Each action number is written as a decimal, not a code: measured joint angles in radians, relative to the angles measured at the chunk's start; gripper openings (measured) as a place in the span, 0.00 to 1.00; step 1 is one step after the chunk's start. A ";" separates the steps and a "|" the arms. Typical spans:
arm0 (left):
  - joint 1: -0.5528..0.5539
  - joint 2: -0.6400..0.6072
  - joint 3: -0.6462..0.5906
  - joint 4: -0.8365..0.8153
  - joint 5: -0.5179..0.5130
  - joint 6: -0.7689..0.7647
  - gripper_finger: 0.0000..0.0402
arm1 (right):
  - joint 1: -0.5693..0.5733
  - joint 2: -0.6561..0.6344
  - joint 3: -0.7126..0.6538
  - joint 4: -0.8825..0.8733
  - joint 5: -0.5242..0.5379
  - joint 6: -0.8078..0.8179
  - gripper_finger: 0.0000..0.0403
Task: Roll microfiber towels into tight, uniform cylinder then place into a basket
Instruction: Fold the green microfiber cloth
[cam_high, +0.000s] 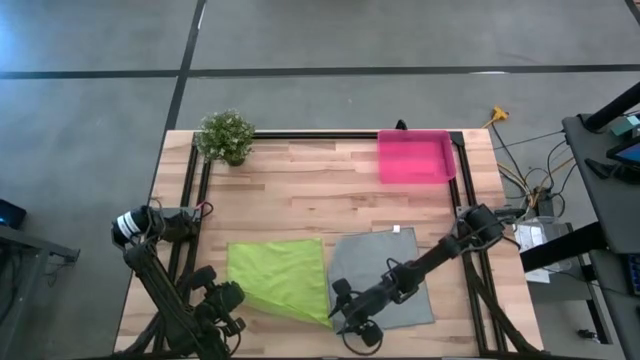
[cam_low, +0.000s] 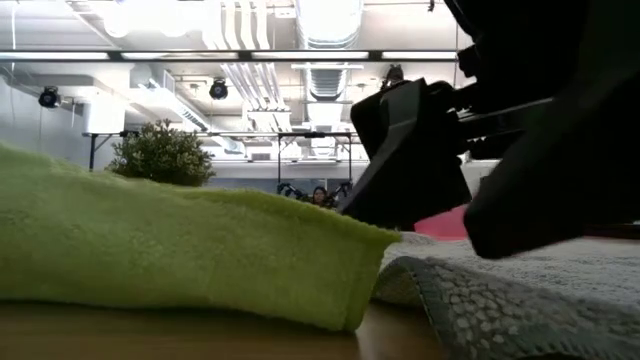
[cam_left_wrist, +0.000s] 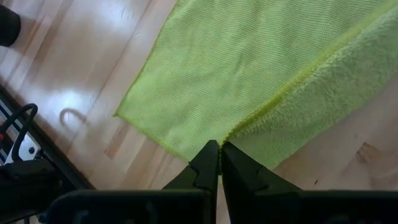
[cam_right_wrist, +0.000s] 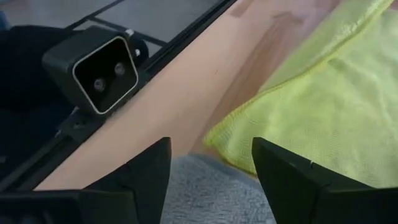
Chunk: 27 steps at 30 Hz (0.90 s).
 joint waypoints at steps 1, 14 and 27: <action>0.000 0.000 0.000 0.001 0.000 0.000 0.00 | 0.002 0.002 0.004 0.001 0.008 0.007 0.54; 0.000 0.000 -0.008 0.005 0.000 -0.024 0.00 | 0.016 0.009 0.026 0.001 0.130 0.023 0.50; -0.001 0.000 -0.012 0.015 -0.001 -0.024 0.00 | 0.026 0.040 0.028 0.003 0.134 0.093 0.37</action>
